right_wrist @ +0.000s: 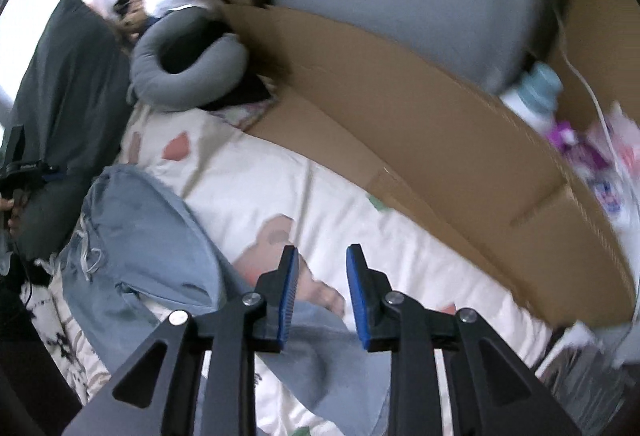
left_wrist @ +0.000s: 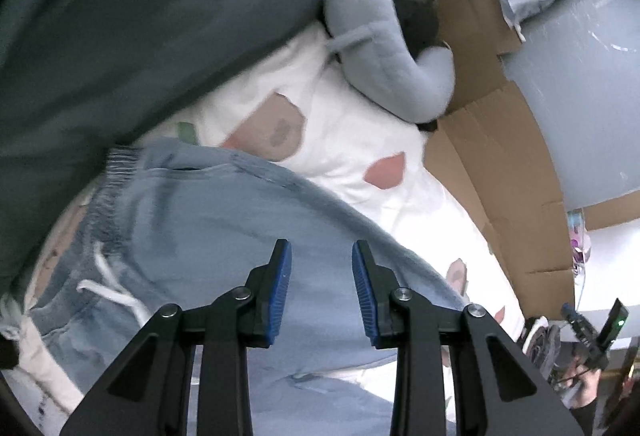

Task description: Fold clothes

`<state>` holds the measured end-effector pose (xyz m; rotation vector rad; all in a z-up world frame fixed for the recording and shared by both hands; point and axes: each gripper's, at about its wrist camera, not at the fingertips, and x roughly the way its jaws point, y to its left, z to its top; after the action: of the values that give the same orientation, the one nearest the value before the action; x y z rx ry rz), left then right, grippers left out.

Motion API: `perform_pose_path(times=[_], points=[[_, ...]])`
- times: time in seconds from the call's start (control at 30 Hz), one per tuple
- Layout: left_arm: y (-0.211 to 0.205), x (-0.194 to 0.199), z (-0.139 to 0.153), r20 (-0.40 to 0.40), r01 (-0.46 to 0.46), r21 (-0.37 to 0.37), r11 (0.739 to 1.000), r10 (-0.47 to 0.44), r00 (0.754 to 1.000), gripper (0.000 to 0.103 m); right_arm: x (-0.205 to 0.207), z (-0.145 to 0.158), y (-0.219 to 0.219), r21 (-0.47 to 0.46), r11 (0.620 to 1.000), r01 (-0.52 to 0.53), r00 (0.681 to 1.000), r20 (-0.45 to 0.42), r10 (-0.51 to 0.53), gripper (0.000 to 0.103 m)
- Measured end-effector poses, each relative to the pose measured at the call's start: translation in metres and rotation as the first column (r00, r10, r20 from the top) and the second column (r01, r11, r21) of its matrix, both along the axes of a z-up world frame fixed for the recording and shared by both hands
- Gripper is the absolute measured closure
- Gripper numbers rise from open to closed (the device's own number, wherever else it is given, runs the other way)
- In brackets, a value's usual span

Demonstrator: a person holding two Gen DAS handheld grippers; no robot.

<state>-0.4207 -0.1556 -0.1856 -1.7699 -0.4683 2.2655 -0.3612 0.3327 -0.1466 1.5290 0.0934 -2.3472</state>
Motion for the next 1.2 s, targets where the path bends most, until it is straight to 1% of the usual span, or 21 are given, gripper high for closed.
perform_pose_path(times=[0.1,0.2,0.3,0.4,0.5,0.57,0.7,0.87,1.03,1.07,1.1,1.13,1.17,1.2], points=[[0.019,-0.005,-0.009,0.014,0.040,-0.001,0.999,-0.040,0.999,0.071,0.009,-0.016,0.016,0.017,0.999,0.038,0.999,0.021,-0.038,0.080],[0.032,-0.007,-0.017,0.043,0.061,0.016,0.998,-0.062,0.997,0.071,0.019,-0.033,0.030,0.026,0.997,0.079,0.996,0.045,-0.080,0.080],[0.049,-0.008,-0.026,0.063,0.108,-0.055,0.993,-0.105,0.993,0.071,0.028,-0.050,0.040,0.040,0.994,0.103,0.992,0.074,-0.106,0.080],[0.064,-0.012,-0.033,0.083,0.143,-0.042,0.989,-0.140,0.987,0.071,0.034,-0.066,0.048,0.055,0.991,0.118,0.987,0.103,-0.124,0.079],[0.082,-0.016,-0.038,0.089,0.184,-0.060,0.981,-0.178,0.980,0.071,0.039,-0.081,0.055,0.068,0.990,0.127,0.983,0.125,-0.135,0.075],[0.092,-0.020,-0.043,0.103,0.195,-0.056,0.979,-0.188,0.977,0.071,0.042,-0.091,0.059,0.073,0.989,0.129,0.981,0.136,-0.138,0.070],[0.111,-0.027,-0.057,0.139,0.207,-0.054,0.977,-0.198,0.970,0.071,0.047,-0.116,0.066,0.085,0.986,0.142,0.974,0.167,-0.154,0.065],[0.135,-0.030,-0.077,0.166,0.244,-0.070,0.967,-0.230,0.959,0.071,0.050,-0.157,0.077,0.093,0.980,0.177,0.957,0.217,-0.194,0.065],[0.147,-0.036,-0.097,0.183,0.233,-0.068,0.970,-0.218,0.959,0.071,0.048,-0.187,0.083,0.101,0.972,0.210,0.944,0.239,-0.229,0.065],[0.147,-0.038,-0.102,0.187,0.224,-0.070,0.972,-0.208,0.960,0.069,0.048,-0.193,0.084,0.099,0.971,0.217,0.940,0.246,-0.235,0.065],[0.147,-0.040,-0.106,0.192,0.211,-0.068,0.975,-0.195,0.962,0.063,0.047,-0.199,0.085,0.097,0.970,0.223,0.937,0.252,-0.241,0.065],[0.147,-0.042,-0.110,0.195,0.197,-0.066,0.978,-0.181,0.964,0.043,0.046,-0.205,0.085,0.098,0.969,0.225,0.935,0.259,-0.243,0.065],[0.147,-0.044,-0.114,0.193,0.181,-0.061,0.982,-0.166,0.967,0.030,0.046,-0.211,0.086,0.102,0.969,0.226,0.932,0.268,-0.245,0.065],[0.147,-0.045,-0.117,0.191,0.166,-0.057,0.985,-0.152,0.970,0.030,0.046,-0.218,0.086,0.099,0.969,0.228,0.928,0.280,-0.247,0.065]])
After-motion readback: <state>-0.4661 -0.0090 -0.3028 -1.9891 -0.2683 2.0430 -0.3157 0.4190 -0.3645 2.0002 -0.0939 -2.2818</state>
